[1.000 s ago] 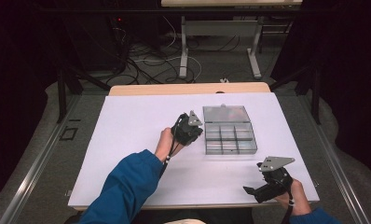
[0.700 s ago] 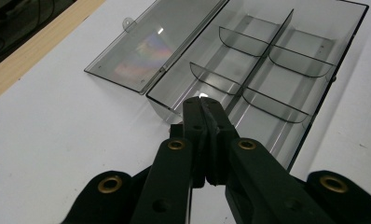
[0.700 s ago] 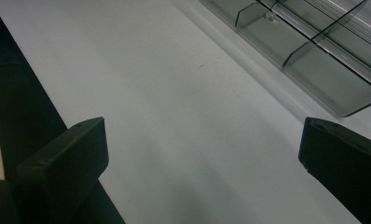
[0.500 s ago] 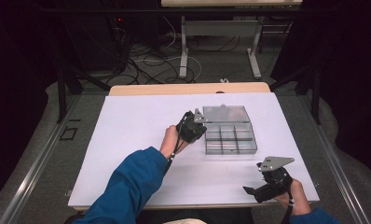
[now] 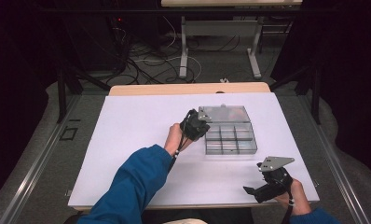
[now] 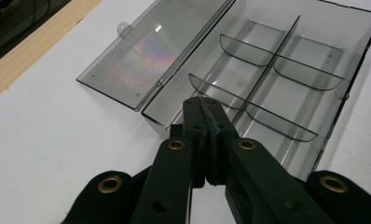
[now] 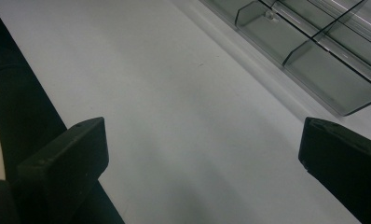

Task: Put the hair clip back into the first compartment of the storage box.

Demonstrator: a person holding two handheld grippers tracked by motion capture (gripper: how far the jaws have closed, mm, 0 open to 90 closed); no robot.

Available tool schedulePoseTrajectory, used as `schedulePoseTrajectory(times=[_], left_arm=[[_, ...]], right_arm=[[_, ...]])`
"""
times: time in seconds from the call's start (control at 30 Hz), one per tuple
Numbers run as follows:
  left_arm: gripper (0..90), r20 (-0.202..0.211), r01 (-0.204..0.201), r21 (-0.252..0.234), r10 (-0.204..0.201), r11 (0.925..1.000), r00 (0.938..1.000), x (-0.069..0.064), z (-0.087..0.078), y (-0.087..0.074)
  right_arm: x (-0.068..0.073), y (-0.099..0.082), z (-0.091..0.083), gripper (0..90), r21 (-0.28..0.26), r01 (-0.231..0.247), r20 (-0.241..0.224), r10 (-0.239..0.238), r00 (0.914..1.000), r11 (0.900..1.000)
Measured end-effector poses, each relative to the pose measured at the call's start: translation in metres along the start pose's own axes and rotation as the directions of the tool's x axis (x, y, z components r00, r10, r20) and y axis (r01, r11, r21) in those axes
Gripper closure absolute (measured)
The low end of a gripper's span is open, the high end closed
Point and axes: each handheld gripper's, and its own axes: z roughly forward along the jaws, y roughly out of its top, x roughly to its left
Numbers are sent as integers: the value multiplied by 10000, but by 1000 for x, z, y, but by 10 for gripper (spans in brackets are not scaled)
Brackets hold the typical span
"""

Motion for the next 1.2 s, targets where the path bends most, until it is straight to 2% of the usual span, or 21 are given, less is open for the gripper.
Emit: schedulePoseTrajectory(times=[0.37, 0.43, 0.57, 0.6, 0.93, 0.97, 1.2], left_arm=[[900, -60, -50, 145, 50, 9999, 10000, 2, 12, 3], [900, -3, 58, 171, -58, 9998, 10000, 1, 14, 3], [900, -64, -69, 179, 71, 9998, 10000, 2, 17, 5], [900, -18, 27, 185, -27, 9998, 10000, 2, 18, 5], [900, -4, -39, 414, 40, 9991, 10000, 3, 25, 5], [900, 6, 49, 404, -50, 9992, 10000, 2, 26, 4], [900, 77, -55, 518, 51, 9986, 10000, 2, 30, 4]], right_arm=[[1, 0, 0, 10, -22, -51, 31, 51, 10000, 10000], [2, 0, 0, 10, -58, -44, 83, 44, 10000, 10000], [1, 0, 0, 10, -57, 3, 82, -3, 10000, 10000], [1, 0, 0, 11, -31, 12, 60, -12, 10000, 10000], [2, 0, 0, 11, 28, -13, 41, 13, 10000, 10000], [2, 0, 0, 11, 30, -14, 41, 14, 10000, 10000], [2, -1, 0, 11, 22, -15, 40, 15, 10000, 10000]])
